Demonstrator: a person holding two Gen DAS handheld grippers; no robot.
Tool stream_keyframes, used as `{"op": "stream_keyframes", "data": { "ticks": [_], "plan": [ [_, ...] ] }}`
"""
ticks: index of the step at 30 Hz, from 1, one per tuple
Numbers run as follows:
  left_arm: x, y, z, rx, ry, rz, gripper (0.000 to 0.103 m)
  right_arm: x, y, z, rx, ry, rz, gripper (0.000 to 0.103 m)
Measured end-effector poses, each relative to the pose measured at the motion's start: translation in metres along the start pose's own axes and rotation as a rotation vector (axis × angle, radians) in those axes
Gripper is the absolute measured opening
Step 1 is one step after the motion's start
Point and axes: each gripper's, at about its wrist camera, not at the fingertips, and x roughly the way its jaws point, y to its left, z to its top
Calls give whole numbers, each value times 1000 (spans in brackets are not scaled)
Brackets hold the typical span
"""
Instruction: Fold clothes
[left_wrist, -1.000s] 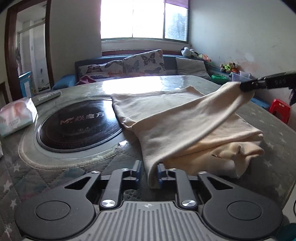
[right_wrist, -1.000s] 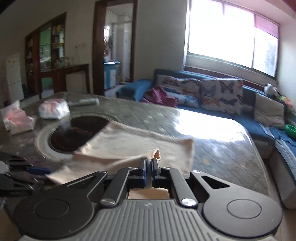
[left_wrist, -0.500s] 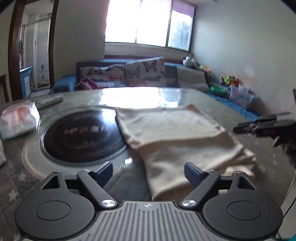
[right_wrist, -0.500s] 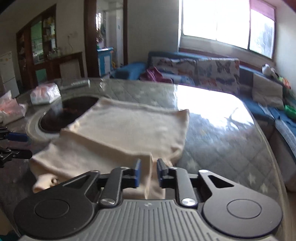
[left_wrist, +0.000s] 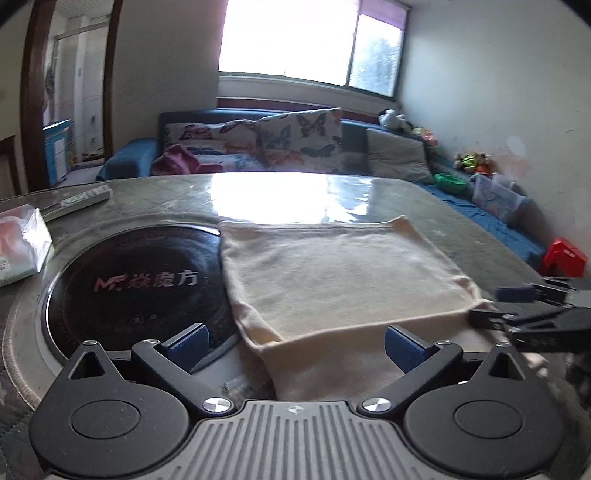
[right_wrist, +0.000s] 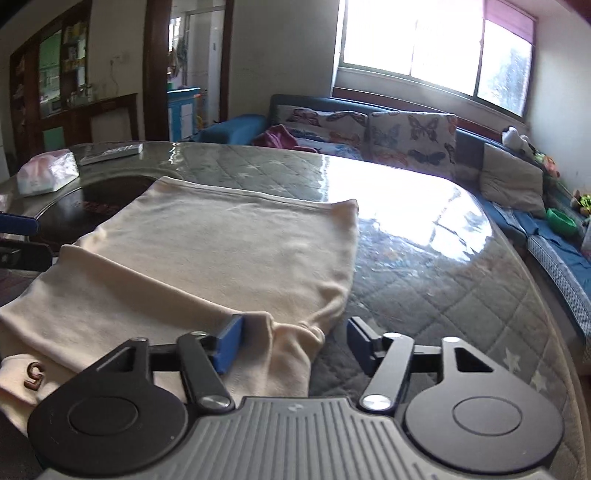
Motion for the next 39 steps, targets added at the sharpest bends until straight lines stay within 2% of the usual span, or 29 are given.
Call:
{"op": "stream_keyframes", "data": {
  "ticks": [2, 6, 8, 12, 22, 27, 33, 39],
  "plan": [
    [11, 3, 2, -9, 38, 47, 103, -1, -4, -1, 14, -2, -5, 76],
    [24, 10, 2, -28, 84, 96, 103, -6, -7, 3, 21, -34, -20, 85],
    [26, 11, 0, -25, 92, 99, 103, -4, -7, 3, 20, -36, -35, 97],
    [28, 11, -2, -21, 101, 99, 103, 7, -14, -1, 38, 3, -49, 102],
    [15, 0, -5, 29, 87, 116, 103, -18, -6, 2, -5, -57, -58, 103],
    [0, -10, -18, 59, 83, 100, 103, -30, 8, -10, -87, -75, -63, 103],
    [-8, -21, -32, 70, 84, 103, 103, -35, 27, -25, -205, -69, -110, 103],
    [-15, -41, -29, 94, 49, 57, 103, -44, 43, -24, -236, -118, -87, 103]
  ]
}}
